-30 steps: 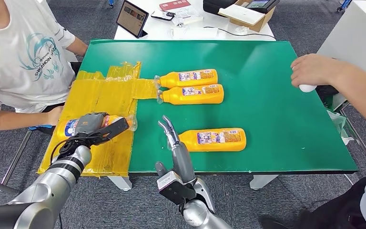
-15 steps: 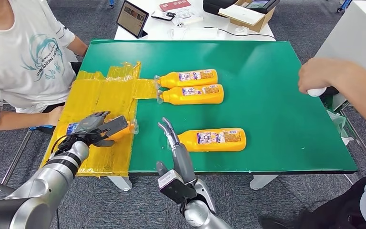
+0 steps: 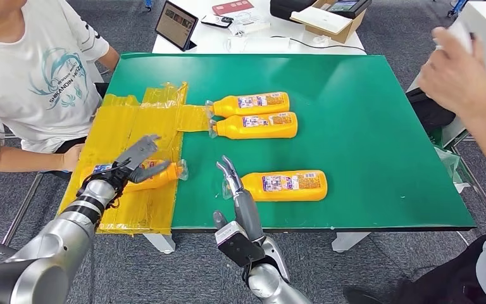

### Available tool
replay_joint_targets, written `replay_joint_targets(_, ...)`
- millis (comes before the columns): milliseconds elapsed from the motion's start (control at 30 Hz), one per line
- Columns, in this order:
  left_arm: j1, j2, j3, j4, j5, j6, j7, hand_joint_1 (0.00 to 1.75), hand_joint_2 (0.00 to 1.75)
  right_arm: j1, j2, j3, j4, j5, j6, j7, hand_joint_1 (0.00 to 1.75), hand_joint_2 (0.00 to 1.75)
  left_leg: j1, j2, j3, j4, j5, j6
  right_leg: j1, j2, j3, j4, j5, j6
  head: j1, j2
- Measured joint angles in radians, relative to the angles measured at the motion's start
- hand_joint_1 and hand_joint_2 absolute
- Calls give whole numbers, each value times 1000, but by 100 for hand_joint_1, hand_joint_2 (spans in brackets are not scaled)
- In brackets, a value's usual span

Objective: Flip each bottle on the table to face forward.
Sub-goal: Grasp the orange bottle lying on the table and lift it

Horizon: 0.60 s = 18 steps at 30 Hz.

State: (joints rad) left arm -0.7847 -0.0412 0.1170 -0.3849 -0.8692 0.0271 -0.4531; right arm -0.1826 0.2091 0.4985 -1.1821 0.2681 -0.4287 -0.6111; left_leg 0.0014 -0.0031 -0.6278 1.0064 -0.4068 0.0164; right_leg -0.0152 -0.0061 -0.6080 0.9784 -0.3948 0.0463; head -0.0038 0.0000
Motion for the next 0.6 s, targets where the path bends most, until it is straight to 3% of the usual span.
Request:
replay_joint_targets(133, 62, -50, 56, -91, 168, 434, -186, 0, 0, -14, -14, 3, 22, 88, -6, 67, 0, 0, 0, 0, -1, 0, 0, 0, 0, 0, 0, 0, 0, 0, 0, 0)
replay_joint_targets(200, 111, -72, 54, -175, 229, 595, -233, 0, 0, -29, -30, 8, 37, 138, -8, 109, 0, 0, 0, 0, -1, 0, -1, 0, 0, 0, -1, 0, 0, 0, 0, 0)
replay_joint_targets(267, 154, -87, 49, -251, 252, 656, -244, 0, 0, -40, -45, 11, 49, 166, -10, 133, 0, 0, 0, -1, -1, 0, -1, 0, 0, 0, -1, -1, -1, 0, 0, 0)
replay_joint_targets(367, 194, -101, 43, -320, 258, 671, -247, 0, 0, -50, -60, 16, 60, 176, -12, 143, 0, 0, 0, -1, -2, 0, -1, 0, 0, 0, -1, 0, -1, 0, 0, 0)
replay_joint_targets(433, 210, -109, 40, -351, 259, 673, -248, 0, 87, -53, -66, 17, 66, 179, -12, 144, 0, 0, 0, -1, -2, 0, -1, 0, 0, 0, -1, 0, -1, 0, 0, 0)
replay_joint_targets(500, 222, -115, 40, -378, 257, 673, -248, 0, 175, -56, -71, 18, 72, 181, -13, 146, 0, 87, 0, 0, -2, 0, -1, 0, 0, 0, -1, 0, -1, 0, 0, 0)
replay_joint_targets(567, 251, -126, 42, -439, 224, 673, -248, 0, 175, -63, -80, 20, 76, 205, -16, 165, 0, 175, 0, 0, -2, 0, -1, 0, 0, 0, -1, 0, 0, 0, 0, 0)
replay_joint_targets(600, 275, -136, 44, -490, 189, 674, -248, 0, 175, -69, -89, 22, 78, 229, -16, 186, 0, 175, 0, 0, -2, 0, -1, 0, 0, 0, -1, 0, 0, 0, 0, 0)
